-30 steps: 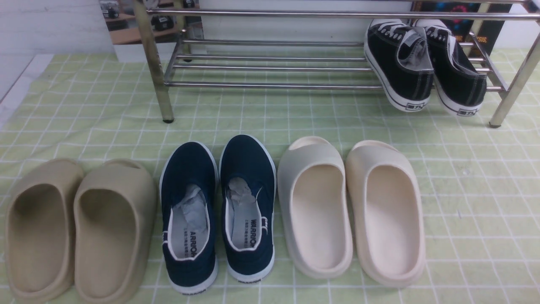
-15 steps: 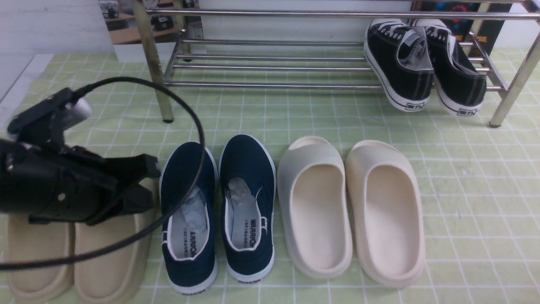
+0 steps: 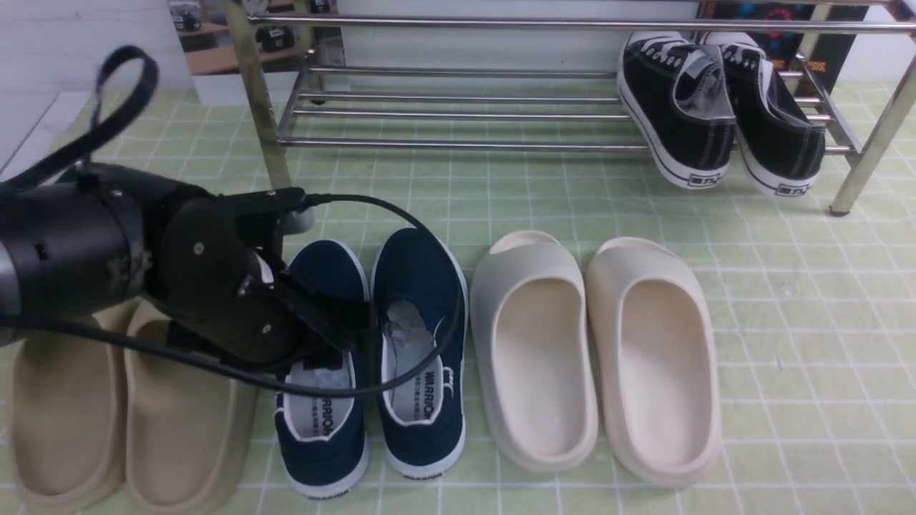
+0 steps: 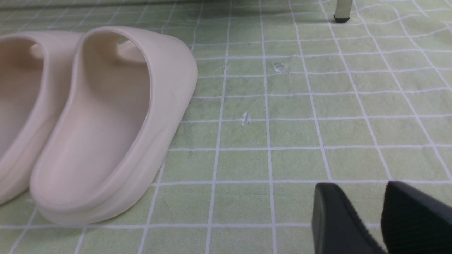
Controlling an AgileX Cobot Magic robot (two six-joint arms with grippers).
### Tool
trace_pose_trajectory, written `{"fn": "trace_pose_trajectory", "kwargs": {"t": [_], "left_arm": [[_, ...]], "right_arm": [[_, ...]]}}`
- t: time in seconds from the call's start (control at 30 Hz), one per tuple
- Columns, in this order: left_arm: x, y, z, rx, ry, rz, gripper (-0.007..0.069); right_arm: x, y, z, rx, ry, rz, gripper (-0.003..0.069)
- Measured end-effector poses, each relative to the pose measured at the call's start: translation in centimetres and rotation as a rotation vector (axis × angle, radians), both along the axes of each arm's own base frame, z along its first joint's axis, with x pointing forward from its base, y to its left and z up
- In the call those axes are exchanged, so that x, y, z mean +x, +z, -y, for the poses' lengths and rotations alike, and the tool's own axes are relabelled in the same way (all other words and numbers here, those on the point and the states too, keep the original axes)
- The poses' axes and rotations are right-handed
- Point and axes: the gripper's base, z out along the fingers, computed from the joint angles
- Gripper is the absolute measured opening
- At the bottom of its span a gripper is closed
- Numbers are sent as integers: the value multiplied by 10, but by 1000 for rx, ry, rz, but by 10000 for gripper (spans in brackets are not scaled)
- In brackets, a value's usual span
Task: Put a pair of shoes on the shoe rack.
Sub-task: Use the left arm to grab the shoe closest to it, then use the left arm to put a shoe into the shoe rack
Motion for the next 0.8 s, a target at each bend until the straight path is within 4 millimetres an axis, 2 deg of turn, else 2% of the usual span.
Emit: {"fn": "trace_pose_trajectory", "kwargs": {"t": [0.1,0.2,0.27,0.3,0.33,0.37,0.43,0.5,0.57,0.63,0.8], "left_arm": [[6,-9,-4,47,64,2,414],[12,-17,-6,87,95,17,374],[18,-24,-4,90,97,32,276],[18,-24,-4,87,99,35,264],[20,-30,-2,89,100,32,141],[21,-32,-2,92,100,31,81],[22,-33,-2,93,101,30,27],[22,-32,-2,98,103,31,11],[21,-25,-4,103,109,34,18],[18,-5,-7,119,121,44,18],[16,64,-12,112,128,145,18]], "right_arm": [[0,0,0,0,0,0,239],[0,0,0,0,0,0,239],[0,0,0,0,0,0,239],[0,0,0,0,0,0,239],[0,0,0,0,0,0,239],[0,0,0,0,0,0,239],[0,0,0,0,0,0,239],[0,0,0,0,0,0,239],[0,0,0,0,0,0,239],[0,0,0,0,0,0,239],[0,0,0,0,0,0,239]]}}
